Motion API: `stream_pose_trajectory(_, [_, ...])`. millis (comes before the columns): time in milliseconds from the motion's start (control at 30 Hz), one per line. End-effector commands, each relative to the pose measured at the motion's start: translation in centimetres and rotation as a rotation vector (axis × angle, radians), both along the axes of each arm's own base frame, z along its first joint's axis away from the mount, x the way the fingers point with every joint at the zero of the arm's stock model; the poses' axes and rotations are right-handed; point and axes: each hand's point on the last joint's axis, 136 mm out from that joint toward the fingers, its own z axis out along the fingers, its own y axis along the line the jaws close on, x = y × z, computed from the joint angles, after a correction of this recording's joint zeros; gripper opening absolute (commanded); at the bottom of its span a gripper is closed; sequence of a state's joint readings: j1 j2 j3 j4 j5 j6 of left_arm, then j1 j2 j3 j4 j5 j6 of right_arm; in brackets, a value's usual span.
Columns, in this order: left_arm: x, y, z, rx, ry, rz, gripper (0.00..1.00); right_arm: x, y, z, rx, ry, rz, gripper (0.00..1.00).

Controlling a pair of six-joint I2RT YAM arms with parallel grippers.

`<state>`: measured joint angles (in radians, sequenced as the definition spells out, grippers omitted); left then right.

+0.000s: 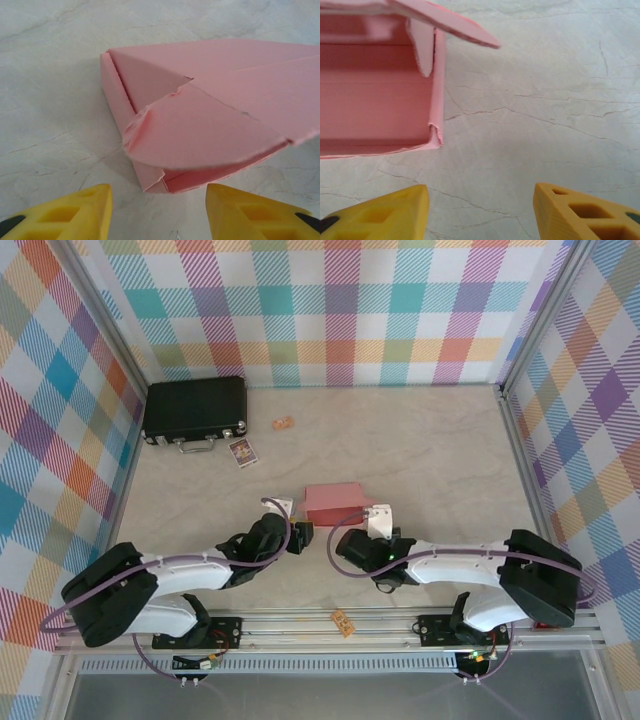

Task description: Fold the paper box

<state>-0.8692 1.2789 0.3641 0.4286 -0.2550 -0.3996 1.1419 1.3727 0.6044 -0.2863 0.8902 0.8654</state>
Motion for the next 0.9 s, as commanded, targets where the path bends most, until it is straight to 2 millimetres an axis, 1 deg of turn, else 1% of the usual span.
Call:
stream_pose_trajectory(0, [-1.0, 1.3, -0.3, 0.054, -0.003, 0.0, 0.53, -0.7, -2.0, 0.1, -0.023, -0.01, -0.051, 0.59])
stream_pose_trajectory(133, [-1.5, 3.1, -0.1, 0.083, -0.018, 0.037, 0.54, -1.1, -4.1, 0.3, -0.03, -0.018, -0.124, 0.61])
stream_pose_trajectory(233, [-1.7, 5.0, 0.2, 0.117, -0.03, 0.097, 0.56, -1.5, -5.5, 0.5, -0.039, -0.019, -0.183, 0.61])
stream_pose_trajectory(367, [-1.3, 8.7, 1.0, 0.175, -0.043, 0.268, 0.6, -1.7, -8.0, 0.6, -0.066, 0.007, -0.281, 0.61])
stream_pose_trajectory(433, [-1.1, 10.0, 1.4, 0.196, -0.035, 0.332, 0.61, -1.6, -8.9, 0.9, -0.067, 0.017, -0.3, 0.61])
stream_pose_trajectory(600, [0.2, 11.8, 2.4, 0.187, 0.006, 0.421, 0.6, 0.0, -9.9, 1.0, 0.031, 0.079, -0.277, 0.62])
stream_pose_trajectory(667, [1.0, 12.4, 3.2, 0.176, 0.012, 0.455, 0.61, 1.0, -10.1, 1.6, 0.091, 0.083, -0.249, 0.62])
stream_pose_trajectory(700, [1.4, 12.4, 3.7, 0.165, 0.014, 0.461, 0.62, 1.4, -10.6, 2.0, 0.108, 0.082, -0.258, 0.62])
stream_pose_trajectory(800, [2.9, 13.0, 4.8, 0.129, 0.038, 0.484, 0.62, 2.7, -10.6, 3.0, 0.187, 0.11, -0.214, 0.62])
stream_pose_trajectory(867, [3.9, 12.6, 5.6, 0.099, 0.054, 0.46, 0.63, 3.7, -9.9, 3.8, 0.226, 0.118, -0.165, 0.62])
